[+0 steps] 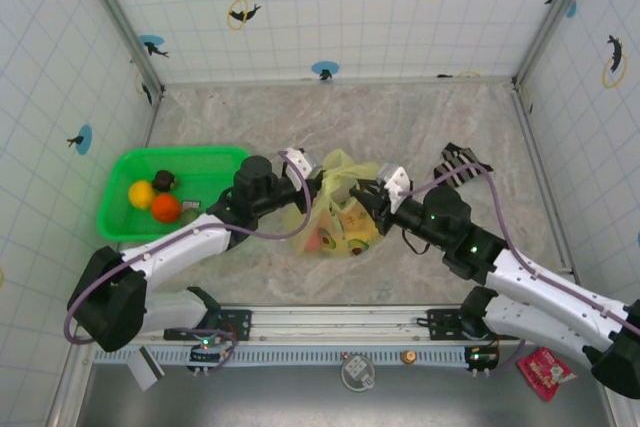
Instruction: Place the fake fruits into the plastic bag and tie a complex knot
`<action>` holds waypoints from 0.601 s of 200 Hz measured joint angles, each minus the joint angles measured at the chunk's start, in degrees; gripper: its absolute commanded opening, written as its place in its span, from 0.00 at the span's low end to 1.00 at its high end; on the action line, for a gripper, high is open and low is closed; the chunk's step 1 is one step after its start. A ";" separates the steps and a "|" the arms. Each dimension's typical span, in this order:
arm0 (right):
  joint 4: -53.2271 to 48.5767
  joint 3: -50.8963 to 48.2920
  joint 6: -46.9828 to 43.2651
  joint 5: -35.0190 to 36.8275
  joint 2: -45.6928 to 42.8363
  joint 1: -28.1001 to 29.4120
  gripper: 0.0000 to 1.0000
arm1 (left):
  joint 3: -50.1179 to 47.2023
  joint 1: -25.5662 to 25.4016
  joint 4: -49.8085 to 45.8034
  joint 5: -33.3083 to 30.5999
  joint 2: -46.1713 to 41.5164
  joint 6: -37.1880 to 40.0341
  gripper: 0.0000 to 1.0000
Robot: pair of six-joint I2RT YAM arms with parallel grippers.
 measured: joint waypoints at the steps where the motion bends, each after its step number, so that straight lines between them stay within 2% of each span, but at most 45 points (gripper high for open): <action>1: 0.04 0.02 0.63 -0.13 0.15 -0.09 0.33 | 0.00 -0.07 0.00 -0.04 0.00 0.00 0.00; 26: 0.79 0.31 15.06 -4.11 4.07 -1.51 0.33 | 0.00 -0.68 0.00 -0.98 0.00 -0.17 0.00; 51: 1.49 0.20 23.30 -6.43 5.97 -1.53 0.32 | 0.00 -0.79 0.00 -1.44 0.00 -0.17 0.00; 86: 6.64 0.00 29.46 -11.37 8.66 -1.77 0.37 | 0.00 -1.27 -0.07 -1.90 0.00 -0.13 0.00; 120: 8.13 0.00 31.58 -14.08 11.26 -1.79 0.36 | 0.00 -1.42 -0.15 -1.92 0.00 -0.13 0.00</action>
